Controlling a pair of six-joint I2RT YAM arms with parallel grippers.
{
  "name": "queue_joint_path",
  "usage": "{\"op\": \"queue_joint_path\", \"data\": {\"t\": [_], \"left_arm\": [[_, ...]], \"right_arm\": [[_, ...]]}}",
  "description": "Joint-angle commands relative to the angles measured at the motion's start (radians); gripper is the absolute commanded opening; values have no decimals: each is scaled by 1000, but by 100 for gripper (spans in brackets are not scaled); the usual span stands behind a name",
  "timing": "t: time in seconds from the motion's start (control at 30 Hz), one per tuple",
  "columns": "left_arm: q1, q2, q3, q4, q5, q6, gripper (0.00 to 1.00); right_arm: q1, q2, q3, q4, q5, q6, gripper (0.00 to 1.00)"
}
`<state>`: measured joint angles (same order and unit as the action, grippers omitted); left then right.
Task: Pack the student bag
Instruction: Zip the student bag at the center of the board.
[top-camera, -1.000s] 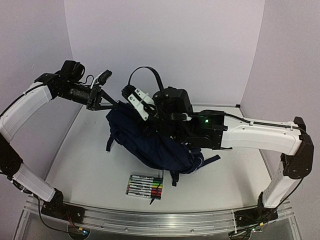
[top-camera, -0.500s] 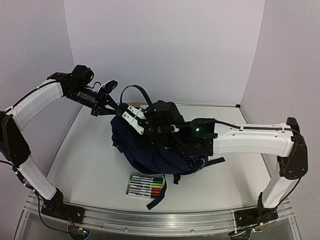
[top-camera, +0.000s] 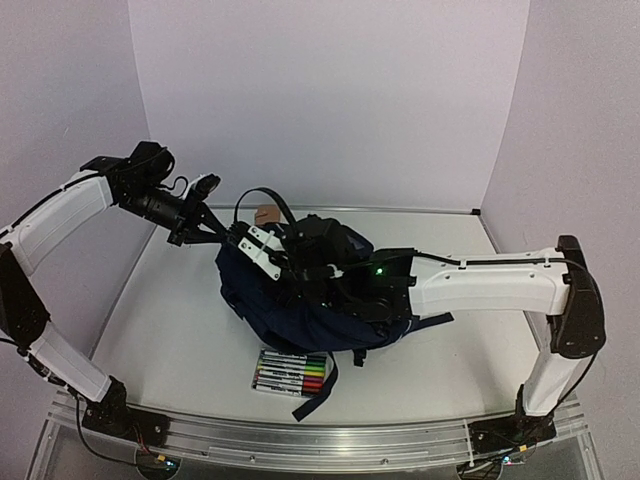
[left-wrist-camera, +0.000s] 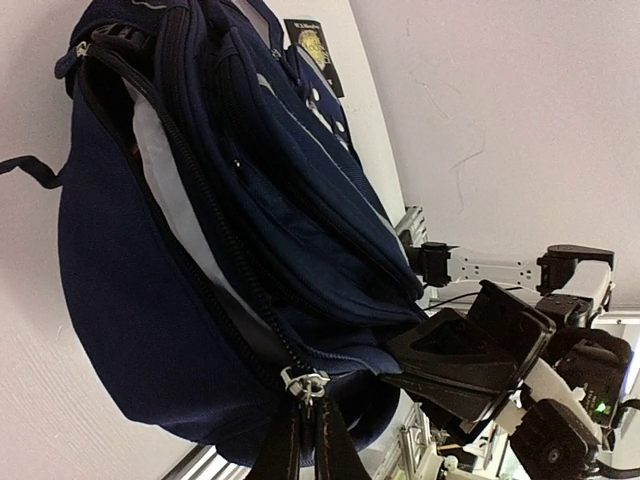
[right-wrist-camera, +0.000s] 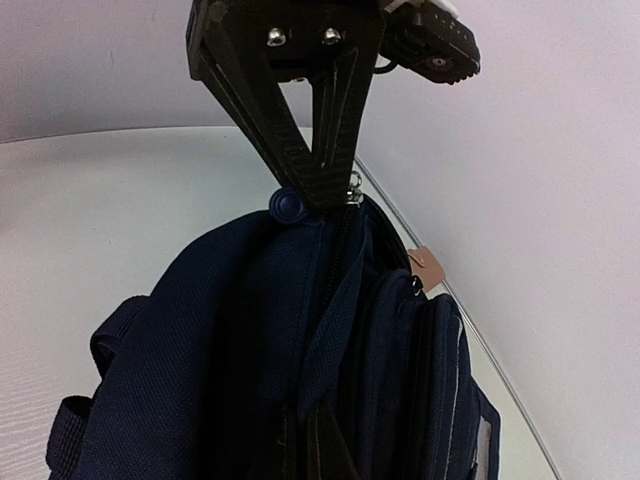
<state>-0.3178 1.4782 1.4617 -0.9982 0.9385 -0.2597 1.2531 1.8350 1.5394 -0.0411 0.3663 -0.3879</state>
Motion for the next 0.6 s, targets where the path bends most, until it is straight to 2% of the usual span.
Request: {"op": "queue_joint_path", "data": {"t": [0.0,0.17,0.37,0.43,0.57], "left_arm": [[38,-143,-20,64,-16,11,0],[38,-145,-89,96,30,-15,0],[31,-108,-155,212,71,-75,0],[17,-105,-176,252,64,-93,0],[-29,-90,-224,376,50,-153,0]], "right_arm": [[-84,28,-42,29,-10,-35,0],[-139,45,-93,105,104,-99,0],[-174,17,-148,142,140,-31,0],[-174,-6,-168,144,166,20,6],[-173,-84,-222,117,162,197,27]]}}
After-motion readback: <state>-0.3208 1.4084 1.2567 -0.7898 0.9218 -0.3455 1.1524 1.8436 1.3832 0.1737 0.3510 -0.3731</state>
